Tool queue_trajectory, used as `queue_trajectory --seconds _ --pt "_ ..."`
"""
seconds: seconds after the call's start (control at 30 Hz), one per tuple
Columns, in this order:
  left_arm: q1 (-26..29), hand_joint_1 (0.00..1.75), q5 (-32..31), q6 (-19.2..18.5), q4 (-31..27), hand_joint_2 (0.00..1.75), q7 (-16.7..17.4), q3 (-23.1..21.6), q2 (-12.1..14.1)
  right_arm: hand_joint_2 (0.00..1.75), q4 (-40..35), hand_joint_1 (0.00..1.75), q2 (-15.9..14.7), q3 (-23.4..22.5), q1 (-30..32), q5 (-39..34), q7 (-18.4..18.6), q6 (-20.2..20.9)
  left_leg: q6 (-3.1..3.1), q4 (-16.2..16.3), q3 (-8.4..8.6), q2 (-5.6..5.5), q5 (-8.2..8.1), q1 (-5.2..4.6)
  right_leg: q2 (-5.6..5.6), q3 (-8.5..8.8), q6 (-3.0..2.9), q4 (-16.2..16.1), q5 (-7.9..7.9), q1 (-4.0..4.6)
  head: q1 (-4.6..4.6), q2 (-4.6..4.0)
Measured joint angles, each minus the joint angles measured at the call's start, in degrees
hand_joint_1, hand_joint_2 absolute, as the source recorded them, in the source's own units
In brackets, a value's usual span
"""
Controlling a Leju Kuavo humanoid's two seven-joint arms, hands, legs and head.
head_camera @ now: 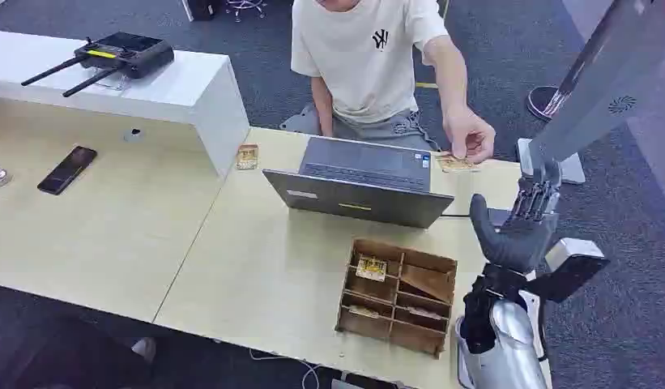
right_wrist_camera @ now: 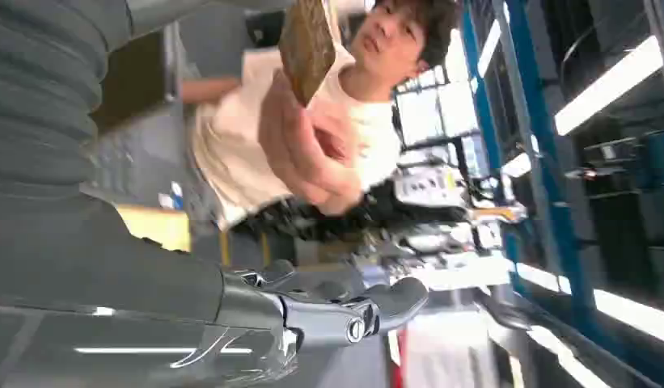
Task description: Pass the card to the sensor for recognition and then transmit it.
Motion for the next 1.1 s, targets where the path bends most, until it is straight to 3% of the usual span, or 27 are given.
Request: queue_trajectory --seconds 0.17,0.33,0.43,0.73,0.9,1.1 --pt "-0.01 0.0 -0.2 0.0 0.0 1.75 0.0 0.0 0.07 1.75 0.24 0.0 -0.04 3.61 -2.58 10.95 -1.01 -8.43 -0.04 0.0 0.01 0.01 0.03 0.02 0.01 -0.01 -0.02 0.01 0.01 0.01 -0.02 0.0" --pt "-0.02 0.0 -0.28 -0.11 0.0 1.75 -0.13 0.0 0.26 1.75 2.14 0.0 -1.42 10.7 -5.93 19.31 -1.01 -16.46 -0.07 0.0 0.01 -0.01 0.05 0.04 0.0 -0.01 -0.02 0.01 0.01 0.03 0.0 0.0" --pt "-0.02 0.0 -0.37 -0.17 0.0 1.75 -0.13 0.0 0.46 1.75 3.92 0.0 -2.14 13.67 -7.67 22.79 -1.01 -18.37 -0.07 0.0 0.01 0.0 0.05 0.04 0.01 -0.01 -0.02 0.01 0.02 0.03 0.0 0.0" --pt "0.01 0.0 -0.39 -0.22 0.0 1.75 -0.13 0.0 0.59 1.75 6.67 0.0 -3.24 16.99 -9.38 28.04 -0.99 -18.83 -0.07 0.0 0.0 -0.02 0.05 0.04 -0.02 0.0 -0.02 0.01 0.02 0.03 0.0 0.0" --pt "0.0 0.0 -0.55 -0.28 0.0 1.75 -0.13 0.0 0.81 1.75 7.59 0.0 -3.26 16.5 -10.09 41.98 -1.01 -18.85 -0.07 0.0 0.0 -0.03 0.05 0.04 -0.02 -0.01 -0.02 0.01 0.02 0.03 0.0 0.0" --pt "-0.01 0.0 -0.57 -0.33 0.0 1.75 -0.13 0.0 0.96 1.75 8.07 0.0 -3.21 13.84 -10.6 52.04 -0.92 -18.87 -0.09 0.0 0.01 -0.03 0.07 0.05 -0.02 0.0 -0.03 0.01 0.02 0.04 0.0 0.0"
